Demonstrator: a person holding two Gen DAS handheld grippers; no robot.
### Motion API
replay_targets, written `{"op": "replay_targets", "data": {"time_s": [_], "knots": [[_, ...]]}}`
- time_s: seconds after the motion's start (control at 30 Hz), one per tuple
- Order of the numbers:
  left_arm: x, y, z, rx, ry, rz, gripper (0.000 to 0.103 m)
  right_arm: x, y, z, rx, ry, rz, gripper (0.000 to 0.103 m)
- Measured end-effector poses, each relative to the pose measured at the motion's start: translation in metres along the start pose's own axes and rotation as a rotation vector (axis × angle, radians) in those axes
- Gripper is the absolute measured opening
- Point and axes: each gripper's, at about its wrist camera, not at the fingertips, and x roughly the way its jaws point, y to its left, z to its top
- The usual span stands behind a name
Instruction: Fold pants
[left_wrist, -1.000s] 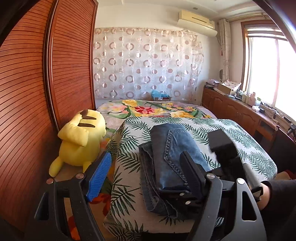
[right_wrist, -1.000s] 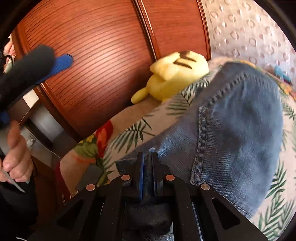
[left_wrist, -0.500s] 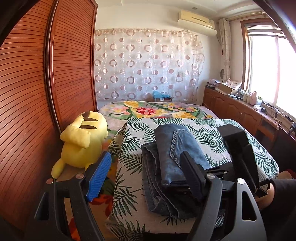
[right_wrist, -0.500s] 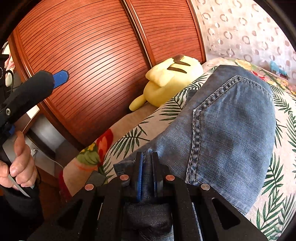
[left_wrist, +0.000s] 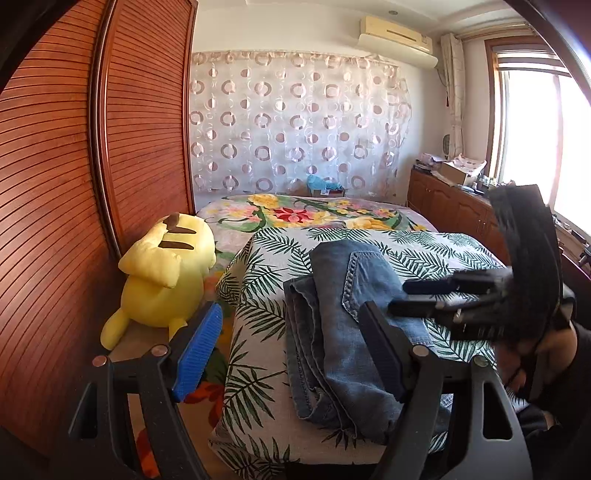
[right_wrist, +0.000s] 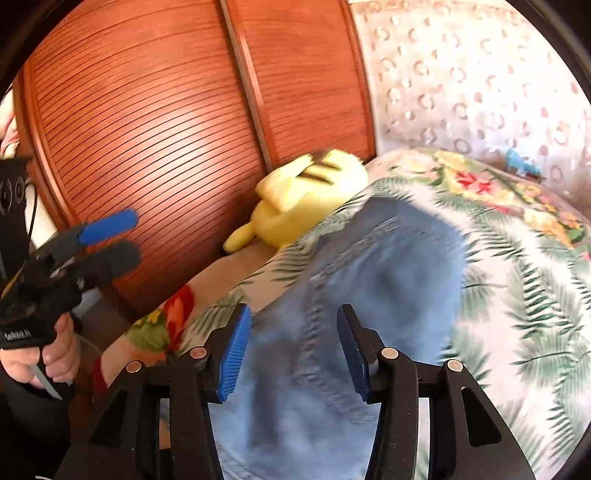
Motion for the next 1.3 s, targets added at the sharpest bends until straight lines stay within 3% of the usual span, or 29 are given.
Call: {"op": "replay_targets", "data": {"time_s": [0.37,0.67,0.93,1.1,1.3], "knots": [[0.013,-0.007,-0.007,0.003,0.032,-0.021,0.077,-0.017,-0.032,0.0,0.037,-0.014,-0.102,0.051],[0.05,-0.028,-0.035,0.009,0.146,-0.079,0.077,0.005,-0.045,0.009,0.021,0.036,-0.153,0.057],[0.075,-0.024,-0.066,-0.006,0.252,-0.056,0.077,0.037,-0.069,0.028,0.067,0.073,-0.111,0.073],[0.077,-0.023,-0.072,-0.023,0.259,-0.067,0.077,0.057,-0.079,0.029,0.114,0.097,-0.081,0.082],[0.076,-0.021,-0.075,-0.054,0.26,-0.084,0.077,0.086,-0.087,0.031,0.162,0.142,-0.053,0.085]]}}
